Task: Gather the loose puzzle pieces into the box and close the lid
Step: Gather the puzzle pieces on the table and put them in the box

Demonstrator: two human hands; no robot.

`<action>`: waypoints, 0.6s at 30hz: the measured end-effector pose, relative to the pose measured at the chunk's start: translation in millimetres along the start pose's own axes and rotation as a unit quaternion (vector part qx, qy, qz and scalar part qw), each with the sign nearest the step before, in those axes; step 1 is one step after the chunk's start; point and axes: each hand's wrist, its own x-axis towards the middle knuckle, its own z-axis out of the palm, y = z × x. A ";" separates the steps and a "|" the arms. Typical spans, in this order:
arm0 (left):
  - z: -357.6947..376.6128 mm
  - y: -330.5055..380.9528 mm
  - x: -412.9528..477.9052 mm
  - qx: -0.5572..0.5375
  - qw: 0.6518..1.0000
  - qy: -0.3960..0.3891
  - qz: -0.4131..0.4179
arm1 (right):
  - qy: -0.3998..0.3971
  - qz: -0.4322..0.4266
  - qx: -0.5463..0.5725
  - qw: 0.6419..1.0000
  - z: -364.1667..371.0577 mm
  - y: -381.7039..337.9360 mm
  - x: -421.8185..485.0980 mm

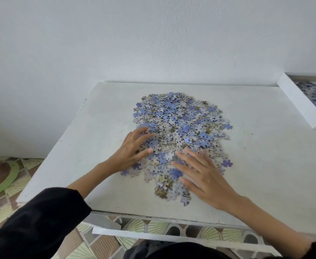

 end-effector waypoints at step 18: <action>-11.3 -13.8 -11.3 0.009 0.996 0.044 -0.072 | -0.028 -0.089 -0.035 0.995 26.9 -12.5 29.4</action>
